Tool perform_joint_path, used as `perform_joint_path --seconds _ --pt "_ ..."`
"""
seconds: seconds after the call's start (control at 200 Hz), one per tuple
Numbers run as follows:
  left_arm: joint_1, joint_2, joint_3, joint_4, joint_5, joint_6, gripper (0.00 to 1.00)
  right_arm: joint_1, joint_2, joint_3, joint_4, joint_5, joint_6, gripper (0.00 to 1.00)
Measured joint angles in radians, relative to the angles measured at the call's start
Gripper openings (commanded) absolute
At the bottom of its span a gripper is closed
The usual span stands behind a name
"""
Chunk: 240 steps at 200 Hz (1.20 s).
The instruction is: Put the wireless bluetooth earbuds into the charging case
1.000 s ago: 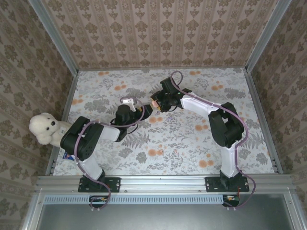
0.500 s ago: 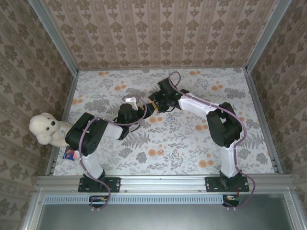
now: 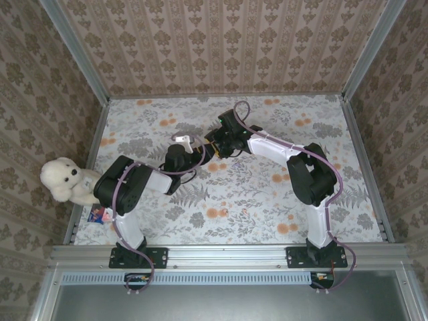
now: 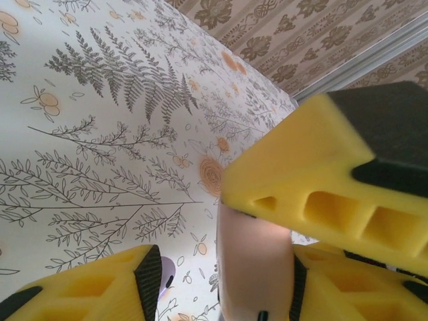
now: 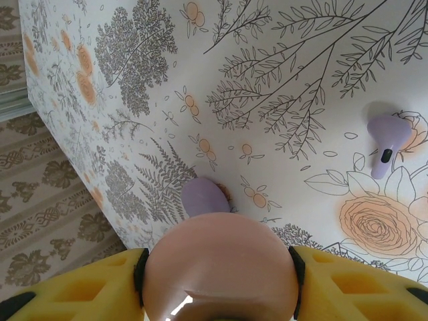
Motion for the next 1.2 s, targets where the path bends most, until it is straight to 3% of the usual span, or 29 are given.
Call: perform_joint_path --seconds 0.92,1.2 --pt "-0.001 0.008 0.009 0.035 0.015 -0.007 0.17 0.000 0.001 0.000 0.015 0.000 0.017 0.56" --pt "0.000 0.022 0.009 0.049 0.018 -0.011 0.14 -0.006 0.001 -0.001 0.024 -0.002 0.018 0.73"
